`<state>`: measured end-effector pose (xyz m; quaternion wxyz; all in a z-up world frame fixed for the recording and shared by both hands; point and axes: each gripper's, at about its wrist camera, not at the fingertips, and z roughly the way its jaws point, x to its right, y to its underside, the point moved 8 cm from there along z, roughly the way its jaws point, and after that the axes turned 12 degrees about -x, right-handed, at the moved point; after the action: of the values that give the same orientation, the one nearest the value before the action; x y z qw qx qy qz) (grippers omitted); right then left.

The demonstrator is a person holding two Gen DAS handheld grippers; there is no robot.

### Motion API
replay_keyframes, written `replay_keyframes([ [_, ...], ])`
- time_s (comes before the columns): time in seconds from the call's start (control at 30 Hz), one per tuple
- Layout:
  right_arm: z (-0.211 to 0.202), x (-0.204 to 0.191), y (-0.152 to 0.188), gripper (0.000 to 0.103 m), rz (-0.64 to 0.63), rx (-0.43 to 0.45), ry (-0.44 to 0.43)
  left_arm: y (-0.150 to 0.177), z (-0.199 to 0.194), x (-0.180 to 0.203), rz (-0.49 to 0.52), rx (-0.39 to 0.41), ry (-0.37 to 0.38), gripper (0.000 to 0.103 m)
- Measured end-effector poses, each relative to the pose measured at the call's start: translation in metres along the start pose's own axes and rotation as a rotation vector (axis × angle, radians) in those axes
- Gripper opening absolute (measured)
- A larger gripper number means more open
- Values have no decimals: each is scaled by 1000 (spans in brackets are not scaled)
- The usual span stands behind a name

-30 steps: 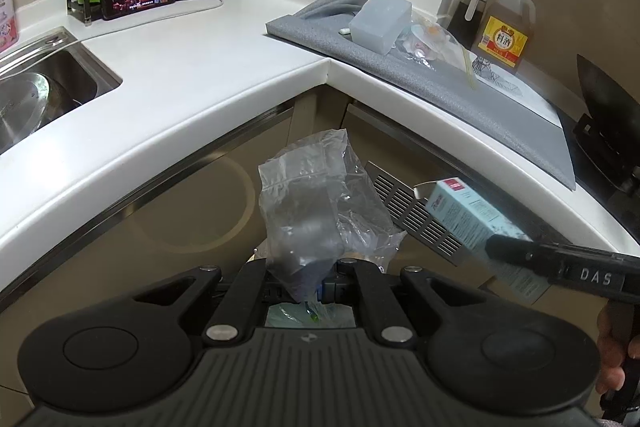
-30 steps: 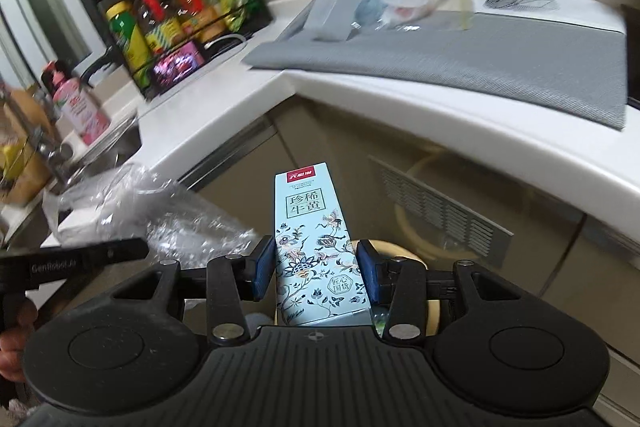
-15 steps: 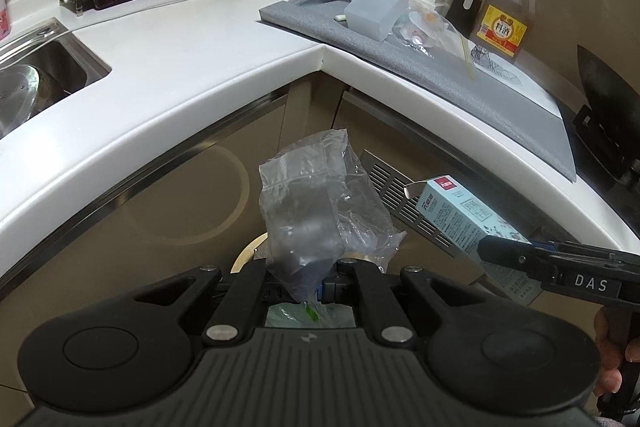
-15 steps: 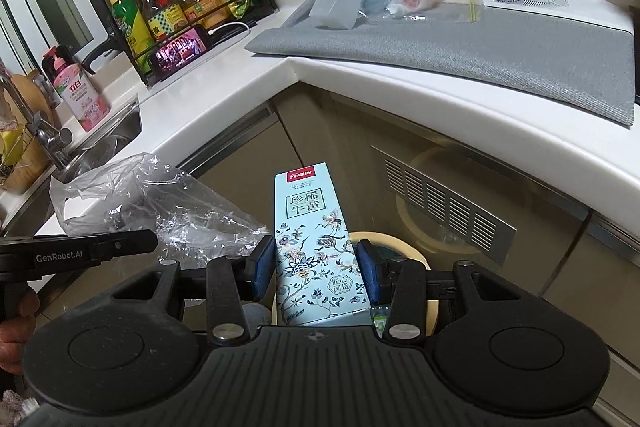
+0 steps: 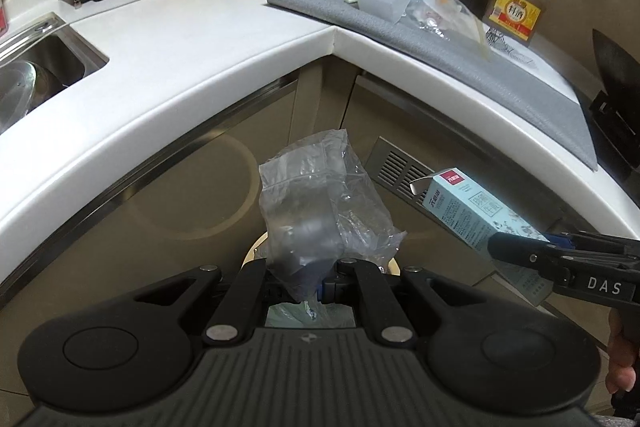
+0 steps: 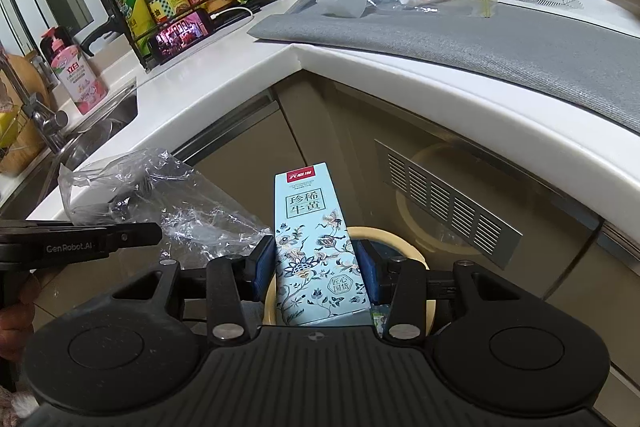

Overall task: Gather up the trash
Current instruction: 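Carry the teal box and plastic bag down toward the trash bin, then open the right tool to drop the teal box into the bin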

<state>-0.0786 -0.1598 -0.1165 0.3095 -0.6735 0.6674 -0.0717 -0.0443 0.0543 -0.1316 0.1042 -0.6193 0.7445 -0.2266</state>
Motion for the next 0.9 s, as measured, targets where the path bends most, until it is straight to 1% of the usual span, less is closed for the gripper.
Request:
replay_keyframes([
  [0.4,29,4,-2,47,3,-67,16,-2,23,-2,21,-51,-30,6],
  [0.67,43,7,0,47,1,-110,20,-5,40,1,36,-93,-25,6],
  [0.77,51,7,-2,47,1,-128,20,-4,53,1,31,-129,-9,6],
  [0.9,66,11,-2,47,-2,-151,35,-1,80,-1,11,-217,32,6],
])
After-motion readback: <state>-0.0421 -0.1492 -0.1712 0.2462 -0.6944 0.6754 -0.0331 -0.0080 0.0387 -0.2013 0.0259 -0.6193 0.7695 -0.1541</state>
